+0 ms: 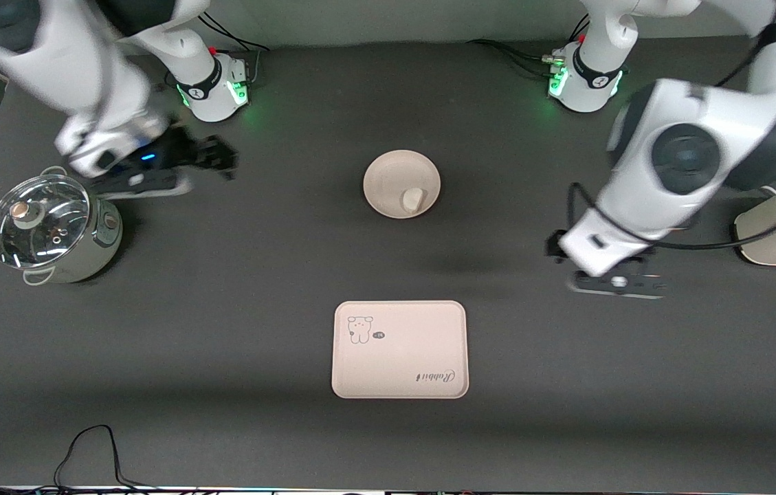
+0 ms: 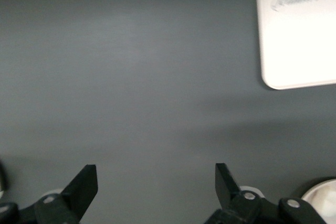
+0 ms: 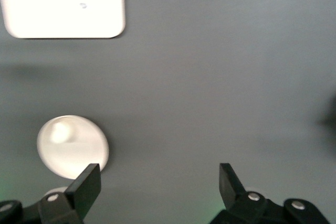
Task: Place bun in plate and plate on tray
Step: 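Withdraw the left gripper while the right gripper reaches toward the plate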
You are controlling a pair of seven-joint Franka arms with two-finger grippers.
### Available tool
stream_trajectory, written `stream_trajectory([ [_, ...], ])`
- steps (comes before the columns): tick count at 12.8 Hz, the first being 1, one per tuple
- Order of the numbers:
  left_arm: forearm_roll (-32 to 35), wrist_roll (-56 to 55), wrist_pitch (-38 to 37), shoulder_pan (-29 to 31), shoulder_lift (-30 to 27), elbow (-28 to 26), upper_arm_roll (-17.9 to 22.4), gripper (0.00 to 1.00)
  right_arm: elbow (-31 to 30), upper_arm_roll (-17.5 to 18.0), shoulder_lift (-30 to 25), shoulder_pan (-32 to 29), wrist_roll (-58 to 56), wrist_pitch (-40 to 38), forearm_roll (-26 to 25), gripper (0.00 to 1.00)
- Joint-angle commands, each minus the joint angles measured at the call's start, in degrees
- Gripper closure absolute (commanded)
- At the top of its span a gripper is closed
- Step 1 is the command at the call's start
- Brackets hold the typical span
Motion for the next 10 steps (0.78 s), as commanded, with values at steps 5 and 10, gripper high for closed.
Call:
stream_trajectory([
  [5, -2.54, 4.2, -11.71, 7.06, -8.84, -1.44, -0.62, 0.0, -1.11, -0.77, 1.7, 24.29, 28.65, 4.98, 0.08, 0.0],
  [10, -3.58, 6.82, -8.9, 10.91, -9.27, -4.34, 0.08, 0.0, -17.14, -1.12, -5.31, 25.02, 23.95, 17.43, 3.14, 0.0],
])
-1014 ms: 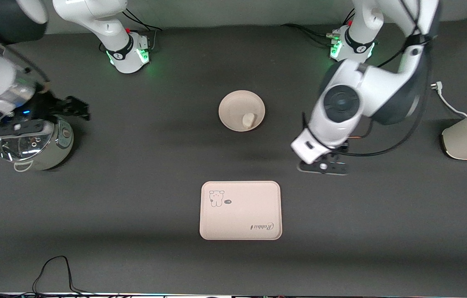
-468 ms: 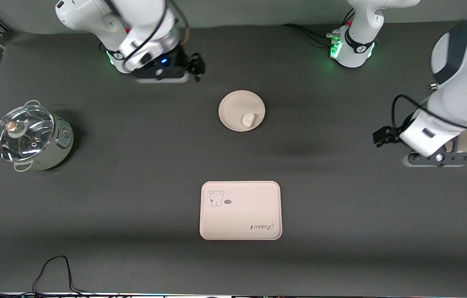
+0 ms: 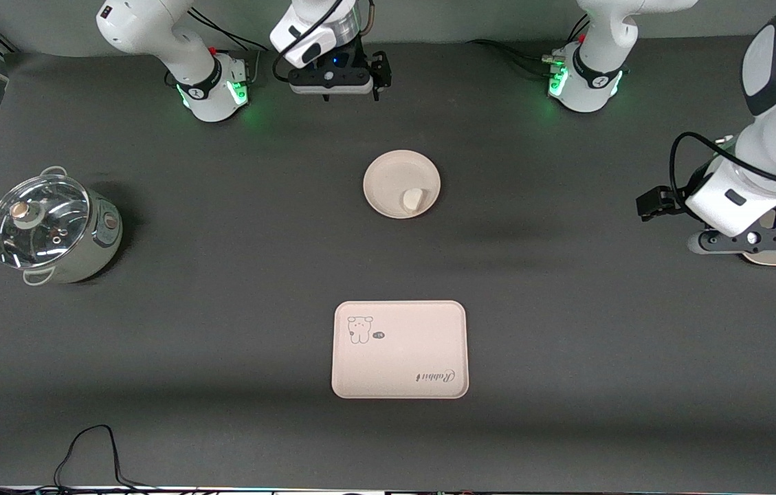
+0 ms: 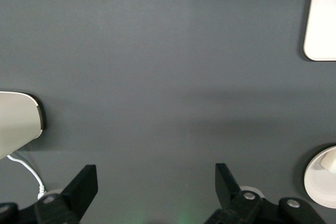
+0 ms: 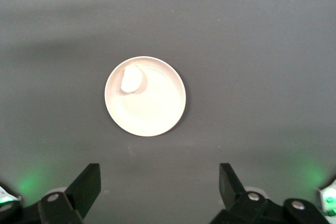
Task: Place bun in plate and plate on tray
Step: 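Lower the right gripper to the plate rim and close on it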
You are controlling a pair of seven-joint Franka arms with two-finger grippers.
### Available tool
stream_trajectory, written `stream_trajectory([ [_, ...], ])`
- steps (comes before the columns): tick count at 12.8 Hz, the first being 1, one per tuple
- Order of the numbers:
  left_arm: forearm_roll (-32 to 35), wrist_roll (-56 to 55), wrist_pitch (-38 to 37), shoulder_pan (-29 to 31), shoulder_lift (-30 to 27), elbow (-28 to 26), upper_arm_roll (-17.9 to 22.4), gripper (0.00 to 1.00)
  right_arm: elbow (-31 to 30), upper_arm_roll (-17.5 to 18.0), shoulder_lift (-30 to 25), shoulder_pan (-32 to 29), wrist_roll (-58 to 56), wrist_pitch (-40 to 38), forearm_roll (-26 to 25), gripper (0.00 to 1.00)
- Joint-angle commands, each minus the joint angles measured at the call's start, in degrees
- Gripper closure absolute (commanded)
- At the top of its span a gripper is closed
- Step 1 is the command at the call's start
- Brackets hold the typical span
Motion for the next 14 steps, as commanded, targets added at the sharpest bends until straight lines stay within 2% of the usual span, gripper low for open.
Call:
stream_trajectory([
  [1, -1.87, 2.74, 1.8, 2.46, -0.89, -1.53, 0.04, 0.0, -15.17, -0.8, -6.95, -0.23, -5.57, 11.47, 2.57, 0.0],
  [4, -3.82, 2.3, 1.45, 3.6, -0.8, -0.92, 0.21, 0.0, -26.96, -0.89, -6.97, -0.41, -10.49, 26.93, 6.07, 0.0],
  [6, -2.85, 2.39, 1.46, 3.78, -1.06, 1.52, 0.39, 0.0, -30.94, -0.98, -3.03, -0.32, -15.94, 36.35, 11.34, 0.0],
  [7, -2.85, 3.08, 0.58, 5.08, -1.5, 2.32, 0.39, 0.0, -31.13, -0.89, 0.04, -0.15, -17.27, 39.61, 12.59, 0.0],
  [12, -3.2, 8.35, -1.19, 6.67, -0.98, 2.69, 0.21, 0.0, -32.53, -0.54, 15.68, 1.52, -17.64, 59.03, 12.69, 0.0],
  [14, -3.11, 7.31, -1.01, 6.15, -1.06, 2.77, -0.23, 0.0, -32.53, -0.45, 18.78, 2.22, -17.64, 62.48, 12.77, 0.0],
])
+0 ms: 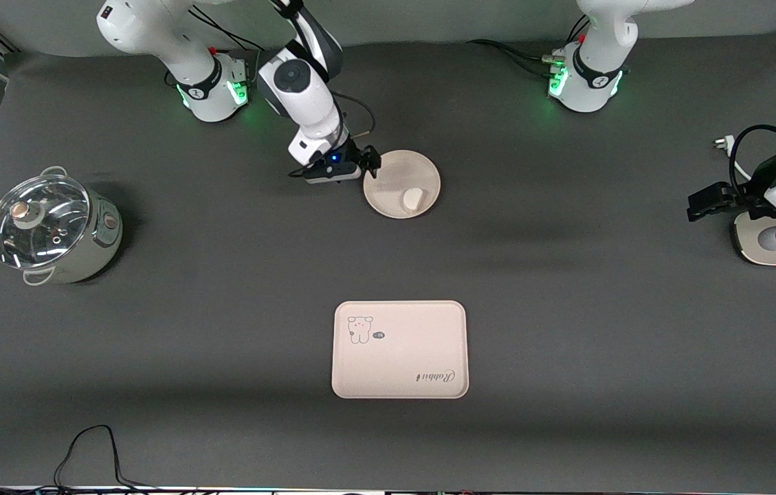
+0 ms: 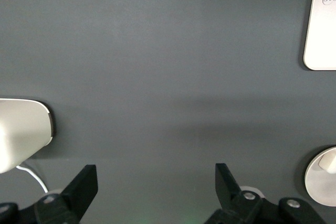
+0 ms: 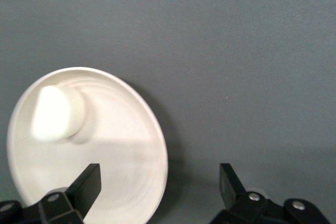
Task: Place bun in plate and plate on tray
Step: 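Lower the right gripper to the plate rim and close on it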
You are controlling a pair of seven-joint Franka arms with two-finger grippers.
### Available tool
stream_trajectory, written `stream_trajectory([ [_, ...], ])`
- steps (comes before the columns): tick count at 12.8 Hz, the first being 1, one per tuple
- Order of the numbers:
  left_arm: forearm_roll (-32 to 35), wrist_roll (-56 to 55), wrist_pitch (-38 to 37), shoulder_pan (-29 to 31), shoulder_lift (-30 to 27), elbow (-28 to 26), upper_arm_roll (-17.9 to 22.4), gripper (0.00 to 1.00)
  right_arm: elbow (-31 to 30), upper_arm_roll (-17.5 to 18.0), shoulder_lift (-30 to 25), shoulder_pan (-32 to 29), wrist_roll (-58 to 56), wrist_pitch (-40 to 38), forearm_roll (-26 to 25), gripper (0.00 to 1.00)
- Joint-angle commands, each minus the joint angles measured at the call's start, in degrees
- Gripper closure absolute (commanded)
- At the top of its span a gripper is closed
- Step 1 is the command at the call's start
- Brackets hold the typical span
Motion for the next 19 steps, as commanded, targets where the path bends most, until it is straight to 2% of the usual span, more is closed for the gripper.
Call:
stream_trajectory([
  [1, -0.72, 0.8, -0.45, 0.44, 0.03, 0.59, -0.54, 0.0, 0.88, -0.01, 3.91, 1.23, -1.77, 4.3, 2.0, 0.0],
  [4, -0.72, 0.8, -0.63, 0.27, -0.06, 0.59, -0.54, 0.0, 0.89, 1.56, 6.29, 1.23, -1.77, 6.51, 4.63, 0.0],
  [8, -0.98, 0.97, -0.54, 0.79, 0.03, 0.41, -0.45, 0.0, 1.06, 2.45, 6.91, 1.23, -1.77, 6.52, 4.9, 0.0],
  [10, -0.98, 0.97, -0.54, 0.79, 0.03, 0.41, -0.54, 0.0, 1.06, 2.45, 6.83, 1.14, -1.77, 6.34, 4.9, 0.14],
  [11, -0.98, 0.97, -0.54, 0.62, 0.03, 0.41, -0.54, 0.0, 1.06, 2.45, 6.65, 1.14, -1.77, 6.08, 4.9, 0.24],
  [12, -0.98, 0.89, -0.54, 0.53, 0.03, 0.41, -0.45, 0.0, 1.15, 2.45, 6.56, 1.14, -1.59, 5.99, 4.9, 0.4],
  [13, -0.98, 0.89, -0.54, 0.53, 0.03, 0.41, -0.45, 0.0, 1.15, 2.45, 6.39, 1.14, -1.33, 5.81, 4.9, 0.5],
  [14, -0.98, 0.97, -0.54, 0.62, 0.03, 0.41, -0.54, 0.0, 1.24, 2.45, 6.3, 1.05, -1.33, 5.46, 4.9, 0.54],
  [17, -0.98, 0.97, -0.54, 0.62, 0.03, 0.41, -0.54, 0.0, 1.5, 2.45, 5.86, 1.05, -1.42, 4.06, 5.69, 0.82],
  [19, -0.98, 0.97, -0.62, 0.62, 0.03, 0.32, -0.54, 0.0, 1.59, 2.45, 5.77, 1.05, -1.42, 3.79, 5.69, 0.84],
])
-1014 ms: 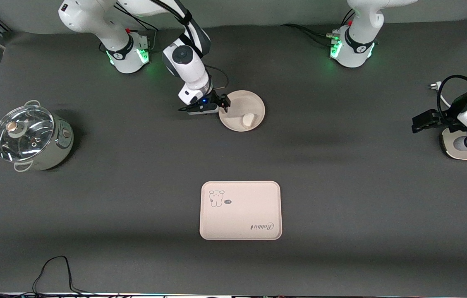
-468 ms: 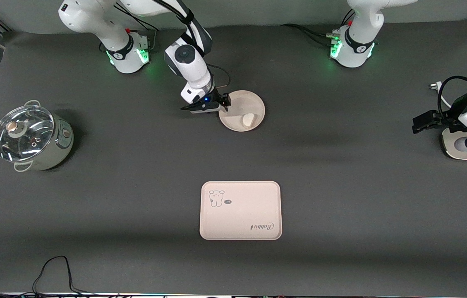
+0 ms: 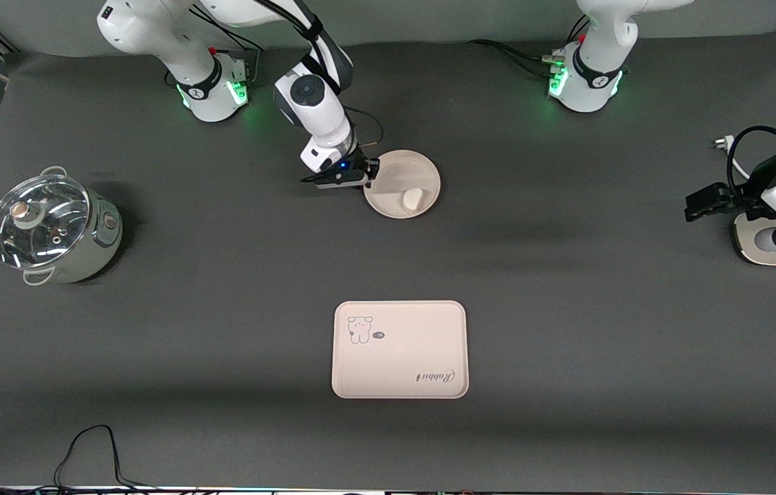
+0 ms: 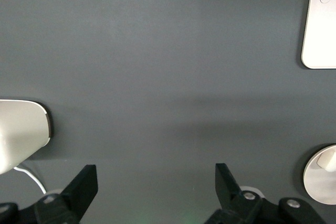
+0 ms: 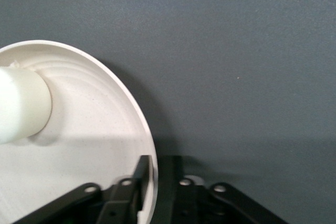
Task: Place bun in plate and plate on tray
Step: 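Lower the right gripper to the plate rim and close on it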
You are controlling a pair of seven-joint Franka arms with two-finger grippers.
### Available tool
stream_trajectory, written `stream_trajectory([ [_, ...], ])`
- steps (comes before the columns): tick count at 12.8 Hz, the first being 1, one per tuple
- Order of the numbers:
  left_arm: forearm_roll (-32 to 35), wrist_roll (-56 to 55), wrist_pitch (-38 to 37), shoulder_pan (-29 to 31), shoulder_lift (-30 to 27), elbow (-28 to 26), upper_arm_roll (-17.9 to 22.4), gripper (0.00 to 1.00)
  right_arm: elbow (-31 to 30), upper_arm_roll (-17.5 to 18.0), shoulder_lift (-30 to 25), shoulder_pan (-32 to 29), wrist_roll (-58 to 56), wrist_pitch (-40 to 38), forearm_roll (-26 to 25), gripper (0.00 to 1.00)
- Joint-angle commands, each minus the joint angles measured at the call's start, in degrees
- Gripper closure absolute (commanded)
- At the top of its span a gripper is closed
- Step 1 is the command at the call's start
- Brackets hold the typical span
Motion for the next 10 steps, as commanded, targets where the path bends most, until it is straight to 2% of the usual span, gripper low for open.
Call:
stream_trajectory([
  [1, -0.66, 0.94, -0.72, 0.46, -0.16, 0.32, -0.25, 0.0, 0.66, 0.03, -0.43, 0.46, -1.4, -1.1, 2.05, 0.88],
  [6, -0.66, 0.94, -0.63, 0.2, -0.16, 0.32, -0.25, 0.0, 0.75, 0.03, -1.57, 0.2, -1.93, -2.84, 2.05, 0.98],
  [10, -0.66, 0.86, -0.63, 0.11, -0.16, 0.32, -0.25, 0.0, 0.84, -0.14, -7.35, -1.03, -2.1, -9.52, 2.05, 1.0],
])
